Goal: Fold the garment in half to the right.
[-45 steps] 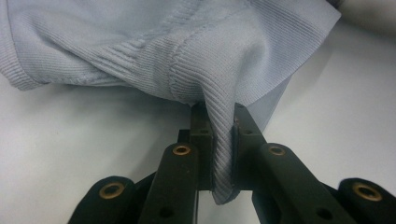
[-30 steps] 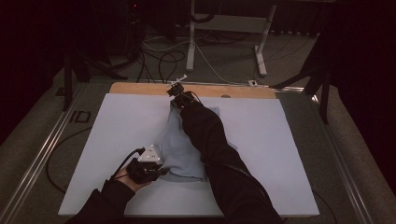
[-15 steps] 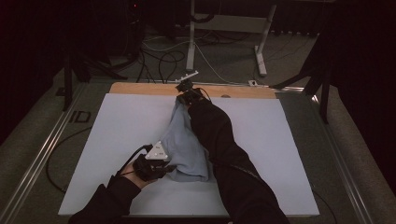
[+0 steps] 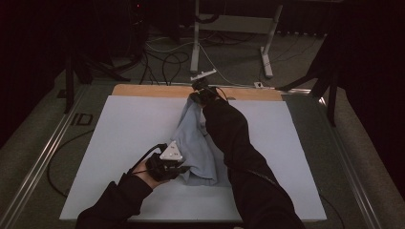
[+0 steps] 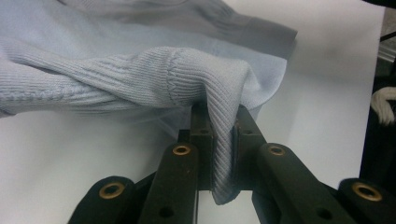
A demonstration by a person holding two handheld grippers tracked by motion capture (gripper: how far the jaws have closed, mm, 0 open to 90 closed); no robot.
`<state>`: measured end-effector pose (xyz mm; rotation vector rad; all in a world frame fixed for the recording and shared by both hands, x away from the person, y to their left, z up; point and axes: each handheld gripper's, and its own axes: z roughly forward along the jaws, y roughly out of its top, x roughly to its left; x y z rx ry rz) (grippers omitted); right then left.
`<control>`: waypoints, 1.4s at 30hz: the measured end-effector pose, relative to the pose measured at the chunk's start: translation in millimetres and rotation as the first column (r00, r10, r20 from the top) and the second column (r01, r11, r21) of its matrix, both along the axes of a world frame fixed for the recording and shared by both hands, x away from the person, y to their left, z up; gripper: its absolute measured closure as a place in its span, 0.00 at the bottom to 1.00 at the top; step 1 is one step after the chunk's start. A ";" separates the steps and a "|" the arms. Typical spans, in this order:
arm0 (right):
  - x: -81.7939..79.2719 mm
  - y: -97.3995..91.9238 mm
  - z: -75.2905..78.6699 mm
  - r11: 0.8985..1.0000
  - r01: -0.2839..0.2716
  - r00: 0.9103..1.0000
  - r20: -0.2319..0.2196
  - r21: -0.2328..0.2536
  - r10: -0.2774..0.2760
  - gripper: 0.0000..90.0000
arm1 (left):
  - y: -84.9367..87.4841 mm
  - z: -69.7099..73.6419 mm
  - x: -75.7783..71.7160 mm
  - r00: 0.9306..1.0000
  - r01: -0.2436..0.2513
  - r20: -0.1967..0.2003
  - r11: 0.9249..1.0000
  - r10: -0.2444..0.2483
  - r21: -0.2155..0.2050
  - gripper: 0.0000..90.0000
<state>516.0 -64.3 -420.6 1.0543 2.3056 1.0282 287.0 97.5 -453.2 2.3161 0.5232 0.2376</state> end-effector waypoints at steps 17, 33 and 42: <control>0.9 -44.4 5.0 0.999 0.037 0.999 0.004 0.020 -0.037 0.97 | -45.3 9.2 8.6 0.996 0.090 0.013 0.996 -0.091 0.014 0.93; 8.9 -73.2 -7.8 0.998 0.057 0.998 -0.024 0.026 -0.056 0.97 | -94.2 -0.1 17.8 0.988 0.154 0.011 0.987 -0.155 0.044 0.93; 13.7 -85.2 -23.2 0.998 0.063 0.997 -0.043 0.023 -0.062 0.97 | -113.9 -14.2 24.6 0.983 0.182 -0.026 0.980 -0.181 0.074 0.93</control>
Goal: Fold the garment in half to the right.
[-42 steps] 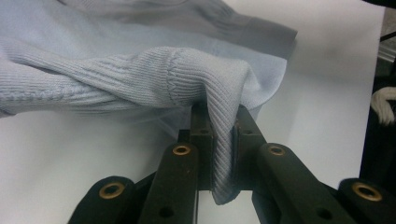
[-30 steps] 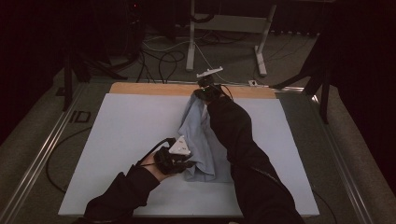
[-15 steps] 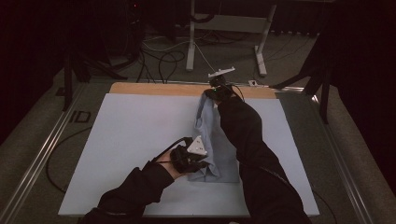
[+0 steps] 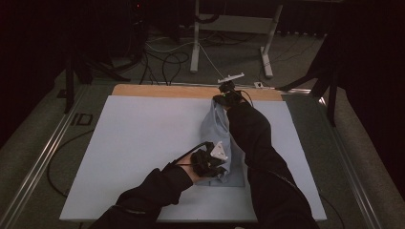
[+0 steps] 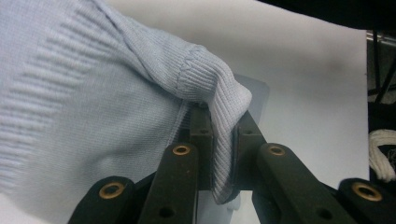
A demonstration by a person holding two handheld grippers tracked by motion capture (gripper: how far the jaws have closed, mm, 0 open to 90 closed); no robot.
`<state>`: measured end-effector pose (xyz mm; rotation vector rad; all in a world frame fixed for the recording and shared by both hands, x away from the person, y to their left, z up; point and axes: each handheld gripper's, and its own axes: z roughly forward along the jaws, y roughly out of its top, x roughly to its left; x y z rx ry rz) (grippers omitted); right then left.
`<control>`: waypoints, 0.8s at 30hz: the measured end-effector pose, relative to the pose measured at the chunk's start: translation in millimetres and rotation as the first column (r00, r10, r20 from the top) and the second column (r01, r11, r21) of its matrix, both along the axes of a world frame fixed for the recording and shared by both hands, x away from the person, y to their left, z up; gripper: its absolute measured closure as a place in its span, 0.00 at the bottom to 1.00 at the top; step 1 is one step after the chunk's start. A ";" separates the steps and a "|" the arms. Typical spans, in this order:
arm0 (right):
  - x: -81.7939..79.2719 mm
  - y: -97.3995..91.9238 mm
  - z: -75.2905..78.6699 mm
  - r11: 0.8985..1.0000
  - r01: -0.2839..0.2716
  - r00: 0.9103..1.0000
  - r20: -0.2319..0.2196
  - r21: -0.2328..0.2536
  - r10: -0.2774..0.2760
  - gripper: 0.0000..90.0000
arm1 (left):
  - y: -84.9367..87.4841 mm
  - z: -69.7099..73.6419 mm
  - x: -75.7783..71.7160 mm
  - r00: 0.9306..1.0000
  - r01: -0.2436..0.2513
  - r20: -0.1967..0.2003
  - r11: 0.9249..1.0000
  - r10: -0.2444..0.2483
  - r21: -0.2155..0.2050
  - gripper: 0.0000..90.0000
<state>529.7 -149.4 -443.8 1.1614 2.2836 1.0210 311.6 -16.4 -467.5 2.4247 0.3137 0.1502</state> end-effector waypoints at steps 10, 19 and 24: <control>7.3 -11.0 -20.2 1.000 0.001 0.999 -0.038 0.000 -0.001 0.97 | -16.1 -15.5 6.7 1.000 0.003 -0.027 0.999 -0.002 0.035 0.93; 10.6 -14.0 -37.4 1.000 -0.022 0.997 -0.068 0.017 0.023 0.96 | -28.1 -26.2 10.6 0.999 -0.005 -0.038 0.998 0.007 0.062 0.93; 13.3 -16.2 -42.2 1.000 -0.010 0.996 -0.086 0.016 0.011 0.91 | -31.7 -29.0 14.2 0.998 -0.013 -0.053 0.998 0.016 0.057 0.92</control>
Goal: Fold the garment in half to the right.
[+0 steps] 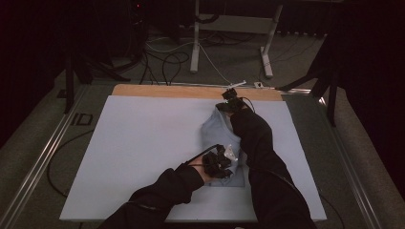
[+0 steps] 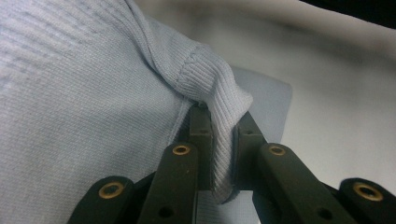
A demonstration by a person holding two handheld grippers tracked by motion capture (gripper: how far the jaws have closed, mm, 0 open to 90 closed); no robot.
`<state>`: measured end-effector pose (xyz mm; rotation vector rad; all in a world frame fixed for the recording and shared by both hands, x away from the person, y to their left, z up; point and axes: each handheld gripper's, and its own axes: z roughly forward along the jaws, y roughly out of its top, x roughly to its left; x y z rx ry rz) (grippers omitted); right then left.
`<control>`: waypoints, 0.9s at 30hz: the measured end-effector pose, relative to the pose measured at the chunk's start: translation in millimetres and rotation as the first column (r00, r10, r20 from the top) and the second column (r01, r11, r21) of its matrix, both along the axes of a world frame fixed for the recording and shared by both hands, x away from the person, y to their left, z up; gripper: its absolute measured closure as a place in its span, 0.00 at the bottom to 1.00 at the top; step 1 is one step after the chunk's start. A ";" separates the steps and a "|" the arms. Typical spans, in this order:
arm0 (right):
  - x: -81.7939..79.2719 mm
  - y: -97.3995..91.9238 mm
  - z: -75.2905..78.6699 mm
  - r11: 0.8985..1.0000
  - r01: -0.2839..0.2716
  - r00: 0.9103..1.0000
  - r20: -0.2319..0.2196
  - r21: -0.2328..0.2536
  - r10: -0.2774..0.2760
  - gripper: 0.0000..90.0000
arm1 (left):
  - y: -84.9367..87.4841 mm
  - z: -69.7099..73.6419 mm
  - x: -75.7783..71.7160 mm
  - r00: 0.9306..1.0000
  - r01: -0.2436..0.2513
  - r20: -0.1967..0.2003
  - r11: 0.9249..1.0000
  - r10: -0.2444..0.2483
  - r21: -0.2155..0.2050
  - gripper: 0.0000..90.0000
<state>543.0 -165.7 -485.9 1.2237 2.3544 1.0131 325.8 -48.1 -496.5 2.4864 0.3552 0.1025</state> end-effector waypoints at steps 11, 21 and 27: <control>-4.8 -20.1 12.7 0.999 0.049 0.999 -0.002 -0.003 -0.049 0.34 | -6.9 -5.0 0.5 1.000 -0.016 -0.008 1.000 0.016 -0.006 0.92; -23.2 -42.2 29.4 0.996 0.048 0.999 -0.001 0.069 -0.048 0.13 | -14.8 -2.9 -3.3 0.999 -0.003 -0.042 0.999 0.001 -0.033 0.81; -33.9 -46.6 33.3 0.997 0.044 0.999 0.009 0.066 -0.045 0.13 | -22.4 -1.2 -9.1 0.997 0.035 -0.065 0.998 -0.038 -0.043 0.70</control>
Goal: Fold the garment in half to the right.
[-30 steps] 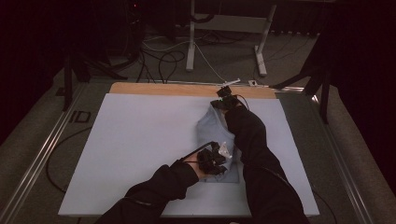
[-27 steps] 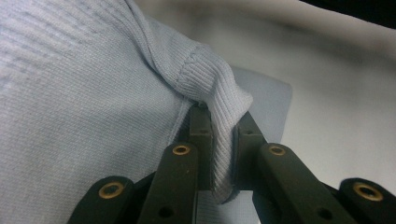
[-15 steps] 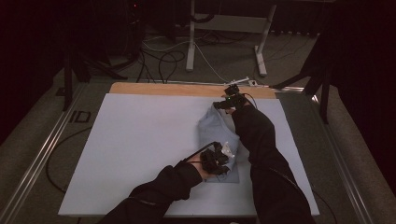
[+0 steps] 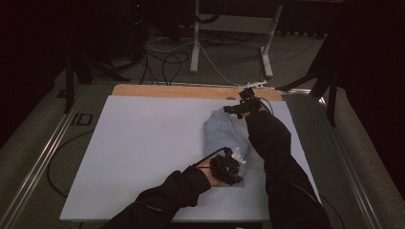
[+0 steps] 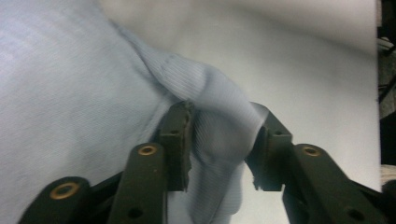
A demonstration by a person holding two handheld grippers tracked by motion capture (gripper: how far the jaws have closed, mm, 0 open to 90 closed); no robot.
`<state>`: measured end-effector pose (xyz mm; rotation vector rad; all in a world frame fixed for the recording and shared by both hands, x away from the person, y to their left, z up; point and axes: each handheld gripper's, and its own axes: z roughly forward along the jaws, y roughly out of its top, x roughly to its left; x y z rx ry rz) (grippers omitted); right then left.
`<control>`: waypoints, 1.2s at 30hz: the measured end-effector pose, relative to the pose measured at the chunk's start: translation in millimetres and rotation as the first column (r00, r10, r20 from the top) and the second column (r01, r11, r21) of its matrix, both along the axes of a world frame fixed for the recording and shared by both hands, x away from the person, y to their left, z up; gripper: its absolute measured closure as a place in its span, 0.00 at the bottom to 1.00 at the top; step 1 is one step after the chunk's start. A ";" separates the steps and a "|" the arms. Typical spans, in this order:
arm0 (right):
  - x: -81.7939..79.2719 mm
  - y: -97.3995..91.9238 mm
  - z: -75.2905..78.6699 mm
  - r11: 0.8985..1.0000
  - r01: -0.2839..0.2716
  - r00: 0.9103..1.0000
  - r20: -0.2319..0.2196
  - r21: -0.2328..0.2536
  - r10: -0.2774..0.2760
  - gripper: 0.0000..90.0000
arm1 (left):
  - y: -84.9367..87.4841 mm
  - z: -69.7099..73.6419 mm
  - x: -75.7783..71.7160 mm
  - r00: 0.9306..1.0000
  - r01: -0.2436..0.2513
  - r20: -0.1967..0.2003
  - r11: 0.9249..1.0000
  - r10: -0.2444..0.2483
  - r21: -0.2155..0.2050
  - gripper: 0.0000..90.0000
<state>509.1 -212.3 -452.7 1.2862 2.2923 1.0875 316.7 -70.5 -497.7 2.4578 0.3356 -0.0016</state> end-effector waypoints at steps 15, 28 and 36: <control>-13.8 -4.5 -6.6 0.999 -0.036 0.999 0.002 0.020 0.036 0.13 | 4.1 5.4 -10.6 0.992 0.119 -0.043 0.990 -0.122 -0.076 0.26; -19.5 -0.9 -5.5 0.998 -0.065 0.998 0.014 0.003 0.065 0.13 | 41.7 21.1 -5.3 0.996 0.086 0.036 0.983 -0.081 -0.162 0.00; -23.0 2.4 -5.0 0.997 -0.081 0.996 0.027 0.011 0.080 0.14 | 69.9 22.1 0.5 0.999 0.008 0.035 0.977 -0.001 -0.212 0.00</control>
